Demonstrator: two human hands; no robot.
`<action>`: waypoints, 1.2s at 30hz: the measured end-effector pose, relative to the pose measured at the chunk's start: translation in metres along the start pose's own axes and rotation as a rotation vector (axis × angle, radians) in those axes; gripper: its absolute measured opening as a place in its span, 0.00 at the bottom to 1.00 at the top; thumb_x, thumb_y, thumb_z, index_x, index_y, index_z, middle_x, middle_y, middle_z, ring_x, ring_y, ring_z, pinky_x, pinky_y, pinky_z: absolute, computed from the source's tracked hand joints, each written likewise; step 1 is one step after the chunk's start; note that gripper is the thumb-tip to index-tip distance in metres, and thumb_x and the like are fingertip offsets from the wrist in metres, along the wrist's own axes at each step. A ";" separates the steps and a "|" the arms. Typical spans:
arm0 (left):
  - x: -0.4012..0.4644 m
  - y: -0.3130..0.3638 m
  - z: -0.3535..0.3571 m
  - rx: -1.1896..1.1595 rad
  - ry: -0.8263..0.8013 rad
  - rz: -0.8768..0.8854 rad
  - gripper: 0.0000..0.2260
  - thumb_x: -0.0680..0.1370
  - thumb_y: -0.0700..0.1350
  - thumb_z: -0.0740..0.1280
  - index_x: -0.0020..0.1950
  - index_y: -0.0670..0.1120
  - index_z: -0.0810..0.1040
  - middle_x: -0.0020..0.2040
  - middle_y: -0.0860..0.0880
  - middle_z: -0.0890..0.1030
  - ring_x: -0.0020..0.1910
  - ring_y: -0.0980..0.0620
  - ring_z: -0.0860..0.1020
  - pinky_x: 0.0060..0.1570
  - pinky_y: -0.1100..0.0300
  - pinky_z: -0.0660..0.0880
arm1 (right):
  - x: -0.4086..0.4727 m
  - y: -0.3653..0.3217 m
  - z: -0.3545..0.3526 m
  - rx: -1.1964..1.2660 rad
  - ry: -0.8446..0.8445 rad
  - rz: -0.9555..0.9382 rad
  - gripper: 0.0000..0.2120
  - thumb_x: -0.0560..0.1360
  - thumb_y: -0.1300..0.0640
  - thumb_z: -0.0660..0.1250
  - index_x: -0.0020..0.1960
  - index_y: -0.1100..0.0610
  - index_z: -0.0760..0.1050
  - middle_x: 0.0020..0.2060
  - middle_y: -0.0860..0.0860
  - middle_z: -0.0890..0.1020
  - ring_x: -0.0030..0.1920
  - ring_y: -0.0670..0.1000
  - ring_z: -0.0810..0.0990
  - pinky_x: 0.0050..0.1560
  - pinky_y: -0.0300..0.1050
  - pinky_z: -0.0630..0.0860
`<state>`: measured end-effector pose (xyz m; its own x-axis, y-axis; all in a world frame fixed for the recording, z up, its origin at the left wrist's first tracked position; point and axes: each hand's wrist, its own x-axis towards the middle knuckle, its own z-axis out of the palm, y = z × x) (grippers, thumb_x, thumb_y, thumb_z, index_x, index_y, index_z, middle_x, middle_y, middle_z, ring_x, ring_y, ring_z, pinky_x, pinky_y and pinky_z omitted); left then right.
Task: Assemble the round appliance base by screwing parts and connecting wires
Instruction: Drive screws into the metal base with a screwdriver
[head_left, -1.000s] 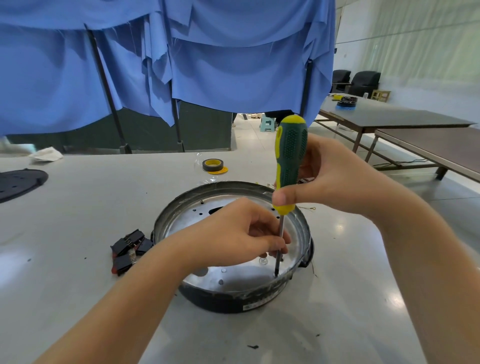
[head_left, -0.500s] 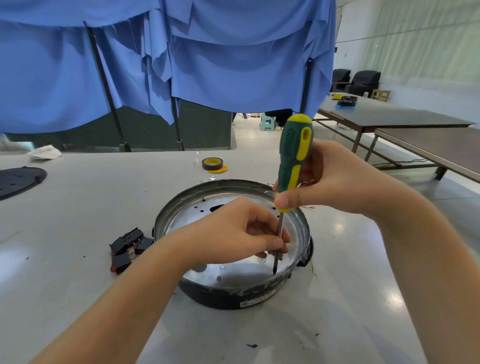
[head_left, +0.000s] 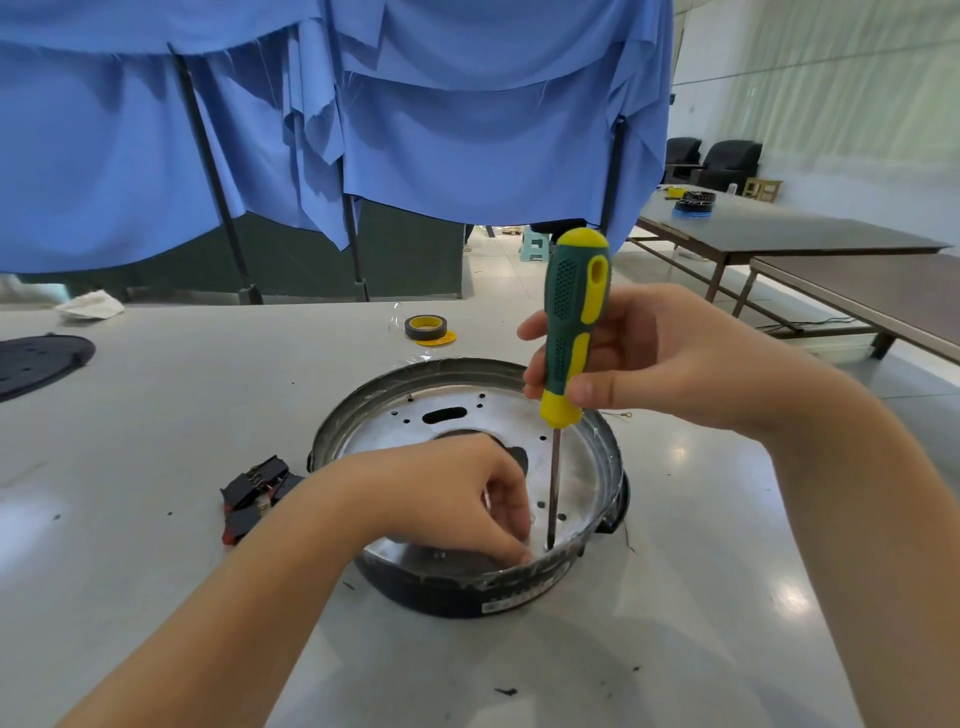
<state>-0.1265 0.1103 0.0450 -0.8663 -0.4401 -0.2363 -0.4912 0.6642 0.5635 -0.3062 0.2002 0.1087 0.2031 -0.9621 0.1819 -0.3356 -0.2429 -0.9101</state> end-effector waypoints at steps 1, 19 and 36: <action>0.000 -0.001 0.001 0.018 -0.024 -0.014 0.06 0.71 0.53 0.74 0.45 0.54 0.81 0.37 0.58 0.80 0.35 0.62 0.77 0.37 0.68 0.76 | 0.001 0.000 0.002 -0.013 0.014 -0.007 0.19 0.65 0.63 0.71 0.56 0.57 0.76 0.46 0.53 0.86 0.49 0.52 0.85 0.47 0.39 0.79; 0.006 -0.003 0.004 -0.027 -0.072 -0.064 0.04 0.72 0.52 0.73 0.44 0.53 0.81 0.34 0.59 0.79 0.30 0.66 0.75 0.33 0.72 0.72 | 0.001 0.006 -0.003 -0.095 -0.027 0.085 0.18 0.69 0.64 0.70 0.57 0.56 0.74 0.49 0.52 0.85 0.53 0.52 0.84 0.55 0.43 0.79; 0.002 0.000 0.003 -0.026 -0.068 -0.074 0.04 0.73 0.51 0.72 0.45 0.53 0.81 0.38 0.57 0.81 0.33 0.64 0.77 0.40 0.66 0.77 | 0.009 0.011 -0.003 -0.123 0.236 0.001 0.24 0.60 0.52 0.75 0.53 0.59 0.77 0.45 0.54 0.85 0.46 0.53 0.85 0.49 0.43 0.81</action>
<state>-0.1290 0.1116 0.0421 -0.8324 -0.4445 -0.3311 -0.5523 0.6153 0.5625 -0.3111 0.1887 0.1013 -0.0125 -0.9611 0.2760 -0.4476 -0.2415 -0.8610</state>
